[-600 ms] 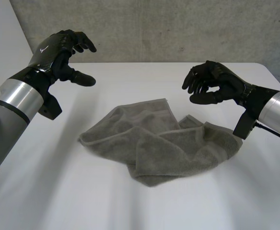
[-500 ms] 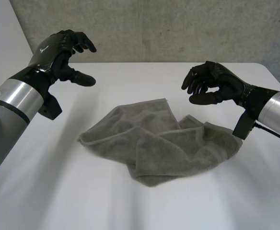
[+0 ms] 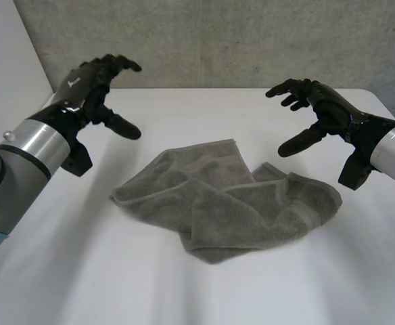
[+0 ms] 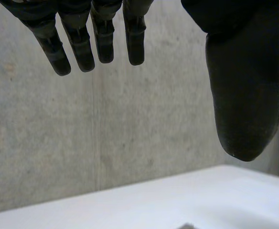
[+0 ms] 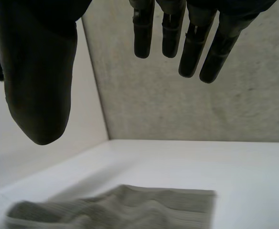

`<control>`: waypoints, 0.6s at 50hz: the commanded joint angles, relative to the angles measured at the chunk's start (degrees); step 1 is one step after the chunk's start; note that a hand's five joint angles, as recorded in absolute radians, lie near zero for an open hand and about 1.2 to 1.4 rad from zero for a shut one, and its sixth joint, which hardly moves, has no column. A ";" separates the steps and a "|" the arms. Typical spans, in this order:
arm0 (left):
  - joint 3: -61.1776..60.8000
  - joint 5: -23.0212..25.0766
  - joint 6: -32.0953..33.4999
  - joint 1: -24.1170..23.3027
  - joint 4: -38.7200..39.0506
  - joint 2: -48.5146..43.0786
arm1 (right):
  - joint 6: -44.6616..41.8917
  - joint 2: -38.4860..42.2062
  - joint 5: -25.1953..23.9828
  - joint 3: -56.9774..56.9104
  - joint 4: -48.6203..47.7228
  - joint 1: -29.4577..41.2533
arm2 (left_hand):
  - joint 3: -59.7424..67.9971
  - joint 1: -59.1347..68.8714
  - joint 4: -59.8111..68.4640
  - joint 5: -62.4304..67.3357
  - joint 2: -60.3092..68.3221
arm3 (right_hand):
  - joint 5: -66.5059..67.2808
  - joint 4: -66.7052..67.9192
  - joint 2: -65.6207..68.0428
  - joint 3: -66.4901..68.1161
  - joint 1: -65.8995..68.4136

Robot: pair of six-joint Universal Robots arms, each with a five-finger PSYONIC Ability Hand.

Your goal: Fold the towel.

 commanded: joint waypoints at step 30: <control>11.72 -9.33 29.08 -6.55 -20.47 -24.69 | -46.80 17.79 29.84 -2.26 -1.35 15.94 | 6.37 6.16 5.94 7.96 6.51 | 8.79 7.10 7.39 6.72 6.21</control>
